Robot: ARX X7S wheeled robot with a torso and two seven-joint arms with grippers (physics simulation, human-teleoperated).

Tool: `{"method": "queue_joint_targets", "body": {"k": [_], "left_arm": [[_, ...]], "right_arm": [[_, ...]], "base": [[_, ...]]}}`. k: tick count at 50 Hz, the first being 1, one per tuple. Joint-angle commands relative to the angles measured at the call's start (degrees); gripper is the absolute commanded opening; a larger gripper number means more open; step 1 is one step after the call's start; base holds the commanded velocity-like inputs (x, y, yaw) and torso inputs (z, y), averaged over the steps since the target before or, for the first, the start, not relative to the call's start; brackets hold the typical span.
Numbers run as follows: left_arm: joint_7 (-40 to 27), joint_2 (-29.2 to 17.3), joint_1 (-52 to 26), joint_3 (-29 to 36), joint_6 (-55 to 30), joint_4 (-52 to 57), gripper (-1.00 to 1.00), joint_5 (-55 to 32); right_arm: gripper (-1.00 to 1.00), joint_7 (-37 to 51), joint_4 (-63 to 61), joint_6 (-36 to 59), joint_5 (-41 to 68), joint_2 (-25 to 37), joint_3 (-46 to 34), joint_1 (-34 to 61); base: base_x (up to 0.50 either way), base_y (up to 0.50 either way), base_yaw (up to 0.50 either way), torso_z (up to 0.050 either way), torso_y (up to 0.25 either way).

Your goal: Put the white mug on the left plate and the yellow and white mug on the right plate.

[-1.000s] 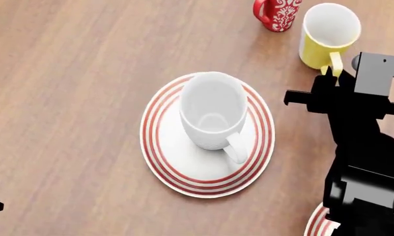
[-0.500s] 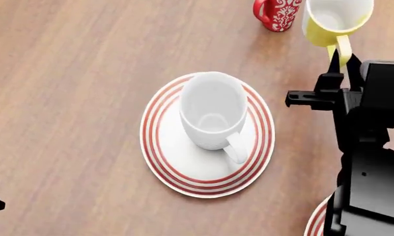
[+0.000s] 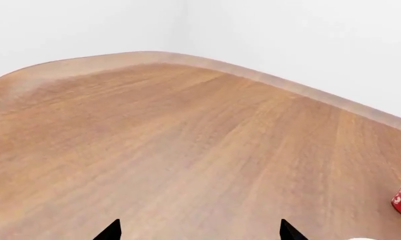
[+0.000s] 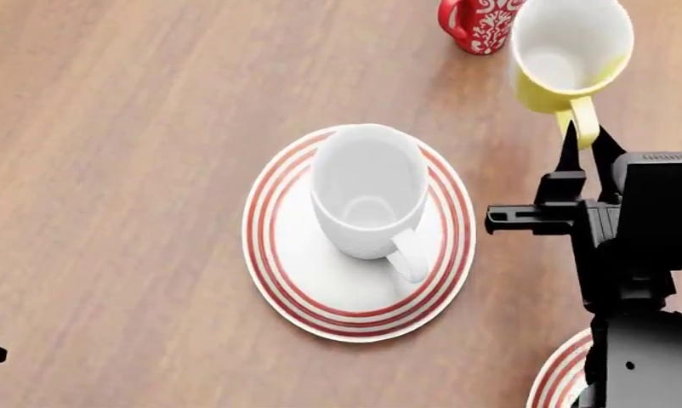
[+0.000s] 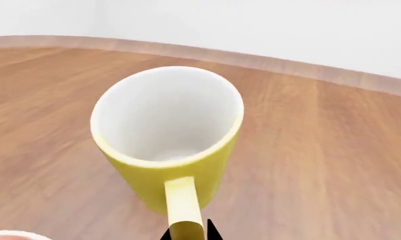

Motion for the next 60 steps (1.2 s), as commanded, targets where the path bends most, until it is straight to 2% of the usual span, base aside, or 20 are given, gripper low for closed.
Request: {"method": "queue_joint_targets", "body": {"k": [1,7,19,28,35,47,60], "left_arm": [[-1.02,0.14,0.05,0.58,-0.52,0.86,1.00,0.09],[-1.81,0.43,0.17,1.50,-0.86,1.57,1.00,1.00],[-2.31,-0.03,0.30,1.00,-1.09,2.11,1.00,0.11],[-2.55,-0.23,0.49,1.10,-1.10,2.56,1.00,0.06],[-2.60,-0.28,0.73,1.29,-0.98,2.78,1.00,0.05],[-3.22,-0.87,0.81,0.92,-1.41,3.46,1.00,-0.55],[-3.42,-1.07,0.66,1.47,-1.52,3.48,1.00,-0.21]], "right_arm": [[-1.00,-2.99,-22.91,9.99,6.24,2.50,4.99,-12.62],[-1.00,-3.25,-27.92,11.37,8.72,3.40,8.37,-16.62],[-1.00,-2.93,-41.27,16.35,9.77,4.19,10.15,-27.68],[-1.00,-3.79,-46.14,17.08,11.96,4.28,13.86,-35.20],[-1.00,-4.51,-51.53,17.45,15.52,3.73,19.79,-41.95],[-1.00,-6.81,-54.68,13.60,16.67,1.15,24.86,-52.88],[-1.00,-10.06,-53.08,7.78,17.99,-1.22,28.03,-59.39]], "base": [[0.00,0.00,0.00,0.000,0.000],[0.00,0.00,0.00,0.000,0.000],[0.00,0.00,0.00,0.000,0.000],[0.00,0.00,0.00,0.000,0.000],[0.00,0.00,0.00,0.000,0.002],[0.00,0.00,0.00,0.000,0.000],[0.00,0.00,0.00,0.000,0.000]]}}
